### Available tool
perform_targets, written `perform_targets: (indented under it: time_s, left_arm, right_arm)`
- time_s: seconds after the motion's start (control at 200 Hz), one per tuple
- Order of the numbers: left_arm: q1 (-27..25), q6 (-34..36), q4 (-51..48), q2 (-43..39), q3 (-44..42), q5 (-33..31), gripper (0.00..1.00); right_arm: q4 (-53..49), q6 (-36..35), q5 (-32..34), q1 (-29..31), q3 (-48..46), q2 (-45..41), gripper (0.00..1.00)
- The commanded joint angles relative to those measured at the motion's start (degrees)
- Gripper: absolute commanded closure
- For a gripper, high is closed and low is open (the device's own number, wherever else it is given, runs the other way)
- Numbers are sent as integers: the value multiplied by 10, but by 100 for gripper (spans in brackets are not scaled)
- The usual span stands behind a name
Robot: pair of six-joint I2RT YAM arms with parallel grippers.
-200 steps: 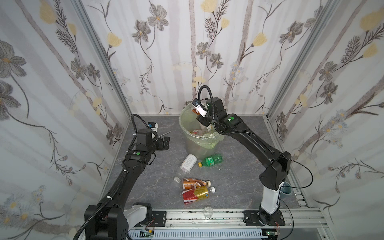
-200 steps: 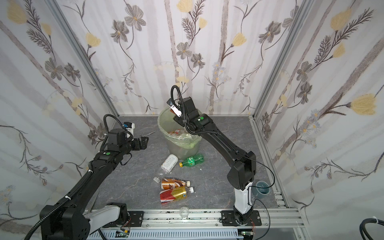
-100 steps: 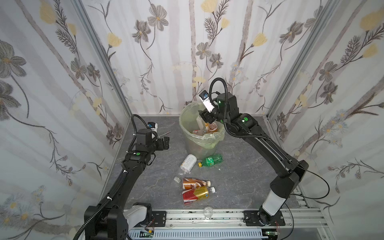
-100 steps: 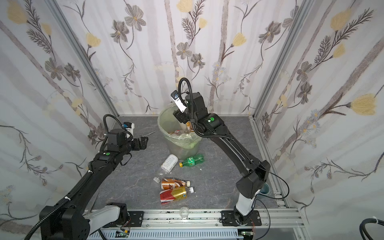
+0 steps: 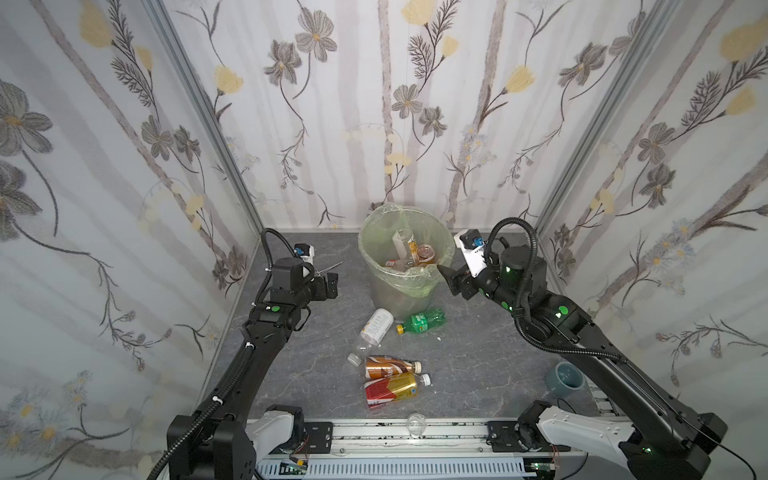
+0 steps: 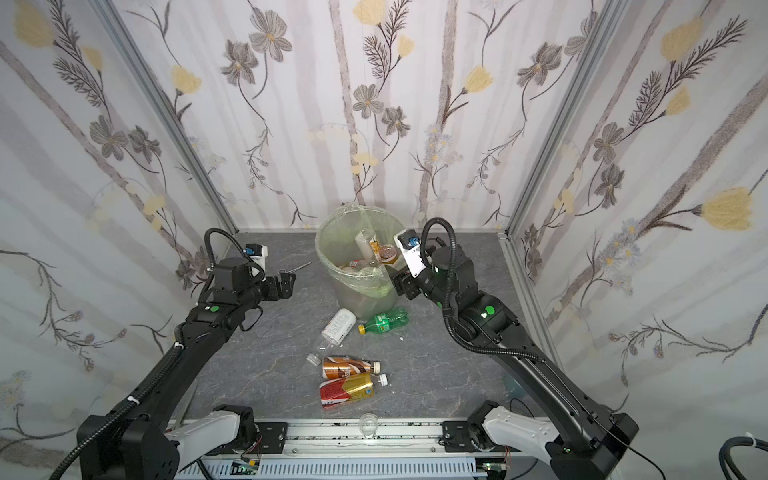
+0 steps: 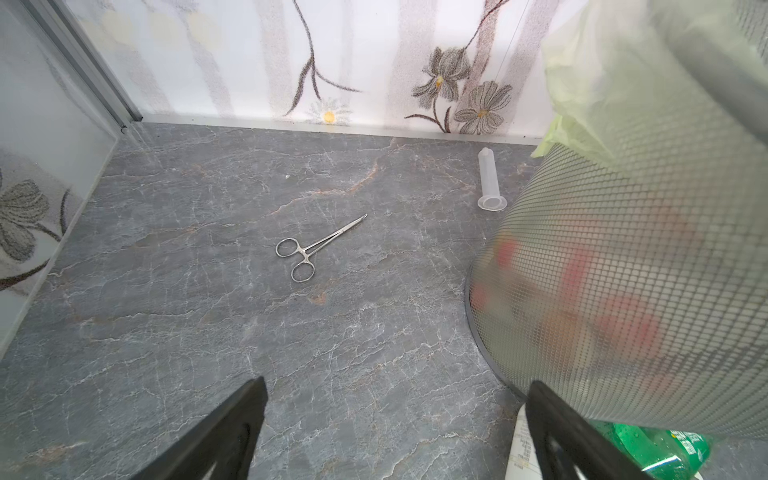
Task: Put the plastic bottles in the bin
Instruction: 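Move the right gripper down to the green yellow-capped soda bottle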
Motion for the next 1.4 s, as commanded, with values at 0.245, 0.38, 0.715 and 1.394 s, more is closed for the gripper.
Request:
perform_targets:
  time_s: [0.245, 0.38, 0.715, 1.394]
  left_arm:
    - [0, 1, 10, -1, 0, -3, 1]
    - [0, 0, 10, -1, 1, -3, 1]
    - [0, 4, 10, -10, -1, -6, 1]
    - [0, 6, 10, -10, -3, -9, 1]
  right_arm:
    - [147, 11, -117, -8, -243, -71, 23]
    - [173, -4, -108, -10, -262, -35, 23]
    - [248, 60, -143, -24, -274, 116, 30]
    - [376, 227, -144, -92, -294, 207, 45]
